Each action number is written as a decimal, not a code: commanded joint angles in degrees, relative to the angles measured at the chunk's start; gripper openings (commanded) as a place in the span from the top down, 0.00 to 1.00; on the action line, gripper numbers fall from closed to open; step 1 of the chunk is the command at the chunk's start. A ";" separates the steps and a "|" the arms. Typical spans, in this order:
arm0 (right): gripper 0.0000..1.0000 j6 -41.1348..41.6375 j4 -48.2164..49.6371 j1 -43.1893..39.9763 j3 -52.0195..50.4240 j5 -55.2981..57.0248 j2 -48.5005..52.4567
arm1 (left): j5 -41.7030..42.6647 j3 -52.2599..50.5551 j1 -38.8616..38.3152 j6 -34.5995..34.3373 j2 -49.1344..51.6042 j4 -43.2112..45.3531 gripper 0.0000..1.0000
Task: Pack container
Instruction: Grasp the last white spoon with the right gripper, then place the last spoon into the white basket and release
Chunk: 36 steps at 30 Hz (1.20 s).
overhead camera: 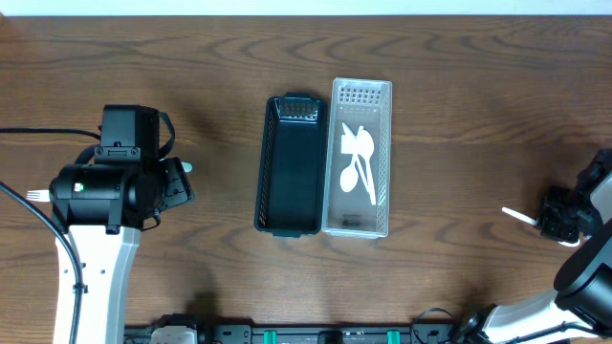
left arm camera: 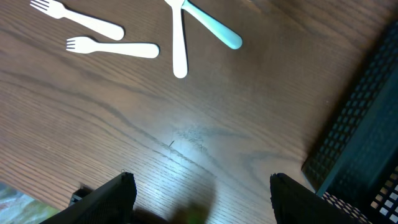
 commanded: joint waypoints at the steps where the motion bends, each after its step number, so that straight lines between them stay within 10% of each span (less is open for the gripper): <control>1: 0.87 0.74 -0.15 -0.85 -2.56 -0.87 3.98 | -0.61 1.20 0.35 -0.11 0.17 -0.15 0.28; 21: 0.99 -16.11 -4.87 5.51 2.40 -1.53 0.07 | -0.61 1.20 0.35 -0.11 0.17 -0.17 0.28; 36: 0.99 -31.89 -13.88 42.03 28.63 -3.87 -12.66 | -0.61 1.20 0.35 -0.11 0.17 -0.22 0.28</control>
